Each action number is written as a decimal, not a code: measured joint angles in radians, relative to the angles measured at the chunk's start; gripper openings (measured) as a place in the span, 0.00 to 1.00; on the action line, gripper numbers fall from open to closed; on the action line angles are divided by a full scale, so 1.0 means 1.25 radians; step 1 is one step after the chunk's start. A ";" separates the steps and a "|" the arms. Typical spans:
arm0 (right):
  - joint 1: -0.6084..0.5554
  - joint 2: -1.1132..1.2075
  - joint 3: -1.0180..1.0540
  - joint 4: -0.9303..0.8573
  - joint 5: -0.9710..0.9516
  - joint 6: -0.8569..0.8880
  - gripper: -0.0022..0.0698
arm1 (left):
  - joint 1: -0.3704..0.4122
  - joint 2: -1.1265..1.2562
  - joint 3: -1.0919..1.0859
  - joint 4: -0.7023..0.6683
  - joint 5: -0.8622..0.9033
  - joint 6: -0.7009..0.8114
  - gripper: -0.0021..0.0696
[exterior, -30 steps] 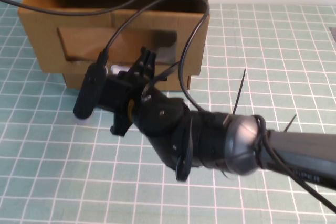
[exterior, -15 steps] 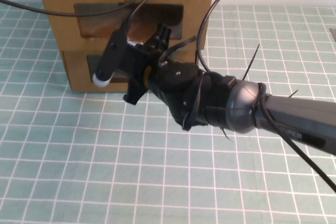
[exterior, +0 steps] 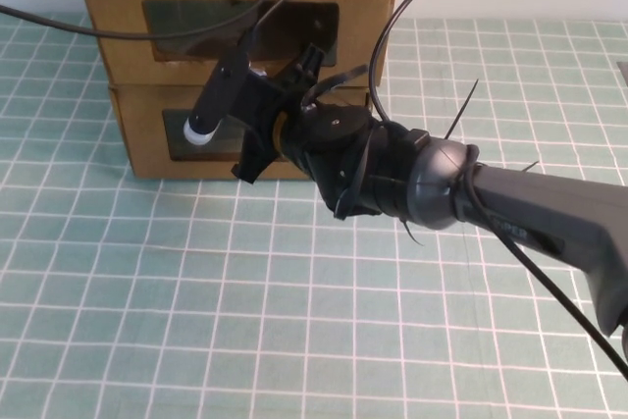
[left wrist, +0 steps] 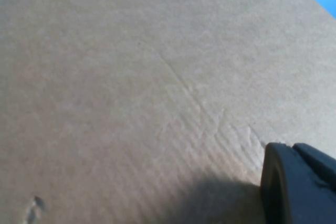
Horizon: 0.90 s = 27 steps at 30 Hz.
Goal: Close the shoe box
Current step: Close the shoe box with your right arm
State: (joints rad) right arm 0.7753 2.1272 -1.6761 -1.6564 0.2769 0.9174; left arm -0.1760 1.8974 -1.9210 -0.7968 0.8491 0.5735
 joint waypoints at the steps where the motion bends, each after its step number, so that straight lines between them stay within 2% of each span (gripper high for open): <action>1: -0.002 0.000 0.000 0.002 -0.007 0.000 0.01 | 0.000 0.000 0.000 0.002 0.000 0.000 0.02; 6: -0.006 -0.005 -0.002 0.056 -0.033 0.030 0.01 | 0.000 0.000 0.000 0.003 0.000 0.001 0.02; 11: -0.006 -0.055 0.001 0.274 -0.091 0.035 0.01 | 0.000 0.000 0.000 0.003 -0.002 0.001 0.02; 15: -0.004 -0.120 -0.001 0.384 -0.090 0.038 0.01 | 0.000 0.000 0.000 0.005 -0.002 0.006 0.02; 22: -0.004 -0.187 -0.002 0.419 -0.066 0.038 0.01 | 0.000 0.000 0.000 0.005 -0.002 0.006 0.02; 27: -0.004 -0.183 -0.002 0.365 -0.050 0.041 0.01 | 0.000 0.000 0.000 0.005 -0.002 0.007 0.02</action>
State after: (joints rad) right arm 0.7700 1.8991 -1.6783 -1.1999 0.2145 0.9689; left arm -0.1760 1.8974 -1.9210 -0.7901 0.8473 0.5819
